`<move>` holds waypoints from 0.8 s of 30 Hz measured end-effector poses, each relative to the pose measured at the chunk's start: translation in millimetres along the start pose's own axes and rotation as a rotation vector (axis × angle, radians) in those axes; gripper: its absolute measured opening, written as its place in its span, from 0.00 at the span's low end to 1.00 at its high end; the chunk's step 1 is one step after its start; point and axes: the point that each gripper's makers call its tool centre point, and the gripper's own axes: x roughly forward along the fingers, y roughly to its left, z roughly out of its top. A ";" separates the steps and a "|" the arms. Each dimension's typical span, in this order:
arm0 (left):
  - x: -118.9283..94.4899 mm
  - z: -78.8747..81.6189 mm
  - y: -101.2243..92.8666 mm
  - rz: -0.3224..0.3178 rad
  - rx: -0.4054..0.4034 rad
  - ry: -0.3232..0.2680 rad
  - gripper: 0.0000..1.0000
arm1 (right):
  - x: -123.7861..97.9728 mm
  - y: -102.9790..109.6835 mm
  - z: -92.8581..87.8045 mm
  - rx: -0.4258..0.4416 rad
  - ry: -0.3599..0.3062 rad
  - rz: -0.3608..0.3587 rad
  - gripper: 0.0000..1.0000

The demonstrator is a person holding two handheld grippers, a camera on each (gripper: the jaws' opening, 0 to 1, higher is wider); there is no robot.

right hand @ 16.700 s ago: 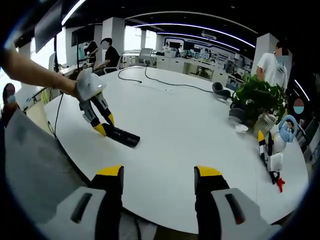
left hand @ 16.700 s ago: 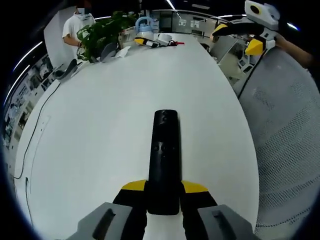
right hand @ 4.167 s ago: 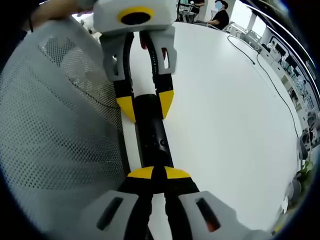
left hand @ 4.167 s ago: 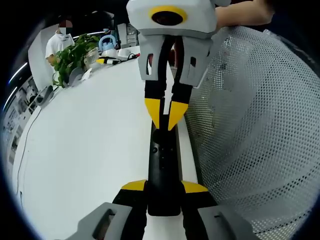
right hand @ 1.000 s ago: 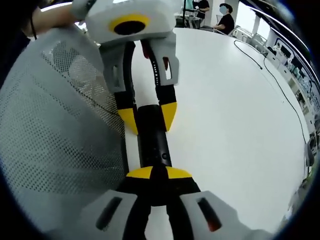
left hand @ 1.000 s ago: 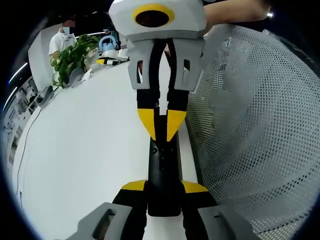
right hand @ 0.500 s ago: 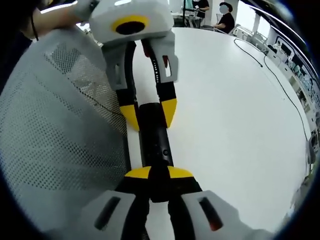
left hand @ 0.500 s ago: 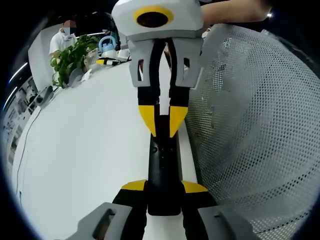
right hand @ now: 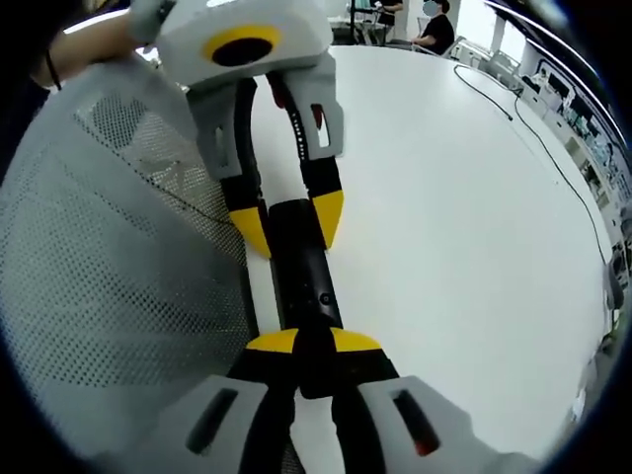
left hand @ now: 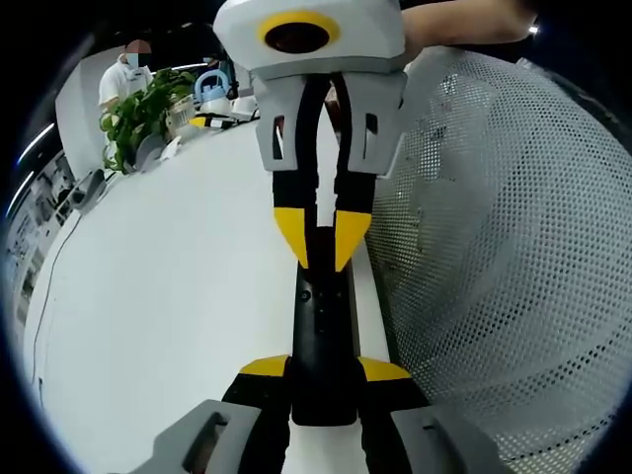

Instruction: Press the specified remote control buttons in sequence, fully releasing each button before pressing the next.

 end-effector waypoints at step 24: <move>0.4 -0.5 -0.1 0.001 0.004 0.010 0.26 | -2.9 -1.5 -5.9 0.036 0.002 -0.042 0.07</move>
